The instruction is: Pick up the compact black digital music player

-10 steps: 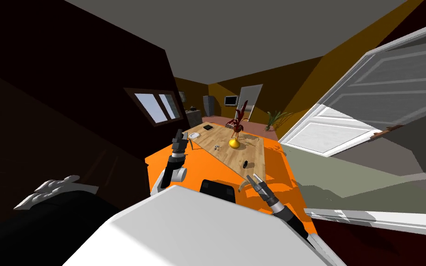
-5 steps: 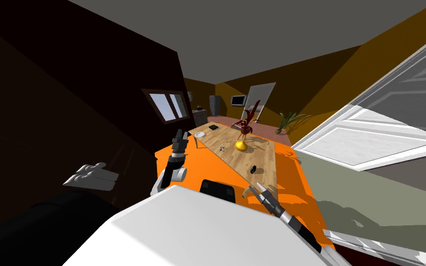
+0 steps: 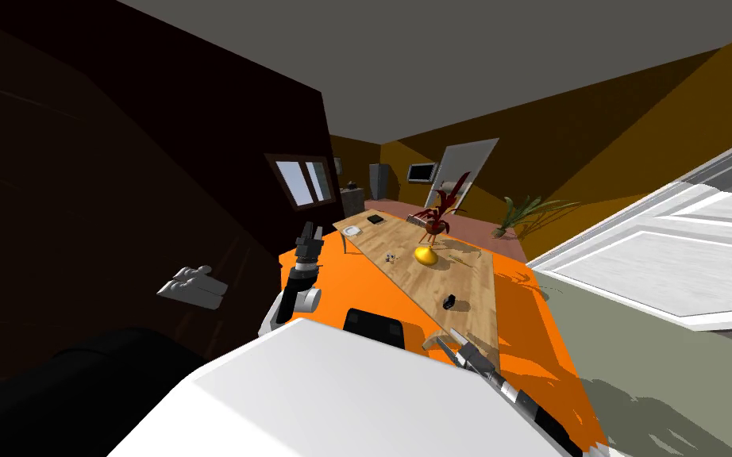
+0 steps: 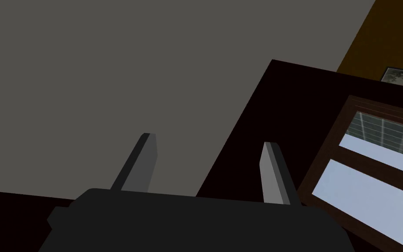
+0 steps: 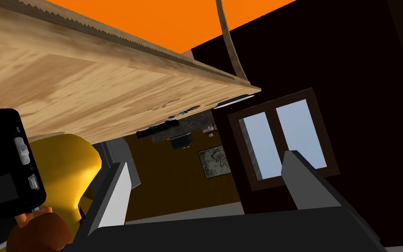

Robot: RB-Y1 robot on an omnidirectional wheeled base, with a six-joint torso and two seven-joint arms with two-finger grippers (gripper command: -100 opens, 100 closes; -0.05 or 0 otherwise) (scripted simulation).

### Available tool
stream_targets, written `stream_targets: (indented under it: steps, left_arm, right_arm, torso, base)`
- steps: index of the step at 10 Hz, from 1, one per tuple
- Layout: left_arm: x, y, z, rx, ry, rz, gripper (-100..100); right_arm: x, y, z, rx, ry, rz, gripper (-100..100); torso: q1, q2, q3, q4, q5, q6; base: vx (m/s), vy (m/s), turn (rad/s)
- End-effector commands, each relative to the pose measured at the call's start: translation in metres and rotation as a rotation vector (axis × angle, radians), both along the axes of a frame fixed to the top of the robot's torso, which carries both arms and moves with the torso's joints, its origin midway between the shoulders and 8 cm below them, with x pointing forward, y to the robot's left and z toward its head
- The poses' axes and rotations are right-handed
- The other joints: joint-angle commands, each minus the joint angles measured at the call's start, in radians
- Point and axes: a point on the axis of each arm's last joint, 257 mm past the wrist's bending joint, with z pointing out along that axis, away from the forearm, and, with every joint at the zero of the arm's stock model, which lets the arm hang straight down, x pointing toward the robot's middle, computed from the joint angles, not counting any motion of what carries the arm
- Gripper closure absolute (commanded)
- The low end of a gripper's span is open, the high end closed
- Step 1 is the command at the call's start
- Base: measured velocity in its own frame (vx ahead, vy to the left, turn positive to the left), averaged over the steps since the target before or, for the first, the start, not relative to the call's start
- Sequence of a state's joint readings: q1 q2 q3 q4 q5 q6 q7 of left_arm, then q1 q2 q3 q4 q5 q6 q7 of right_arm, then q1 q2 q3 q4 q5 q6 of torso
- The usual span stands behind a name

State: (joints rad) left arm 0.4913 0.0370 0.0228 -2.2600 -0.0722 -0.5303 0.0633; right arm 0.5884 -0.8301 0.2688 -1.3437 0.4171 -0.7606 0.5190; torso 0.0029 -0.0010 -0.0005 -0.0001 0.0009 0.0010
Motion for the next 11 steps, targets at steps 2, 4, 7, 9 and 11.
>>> stream_targets:
  steps: [2,4,7,9,11]
  left_arm:
    - [0.000,0.000,0.000,0.000,0.000,0.000,0]
    - [0.000,0.000,0.000,0.000,0.000,0.000,0]
    - [0.000,0.000,0.000,0.000,0.000,0.000,0]
    - [0.000,0.000,0.000,0.000,0.000,0.000,0]
    - [0.000,0.000,0.000,0.000,0.000,0.000,0]
  right_arm:
    - [-0.008,-0.013,-0.012,-0.025,0.026,-0.006,-100]
    - [-0.031,-0.036,-0.028,-0.111,0.077,0.040,-100]
    - [-0.052,-0.060,-0.040,-0.193,0.124,0.088,-100]
    - [-0.077,-0.089,-0.050,-0.276,0.178,0.131,-100]
    - [-0.095,-0.111,-0.055,-0.347,0.216,0.182,-100]
  torso:
    - [-0.002,0.001,0.000,0.000,0.000,0.000]
    - [-0.001,0.001,0.001,0.000,0.000,-0.001]
    - [-0.001,0.000,0.000,0.000,0.000,-0.001]
    - [-0.001,-0.002,-0.001,0.000,0.000,-0.001]
    - [-0.001,-0.001,-0.001,0.000,0.000,-0.001]
  base:
    - [0.010,0.011,-0.023]
    - [0.024,0.035,0.255]
    - [0.033,0.026,0.137]
    - [0.051,0.041,0.222]
    - [0.046,0.031,0.200]
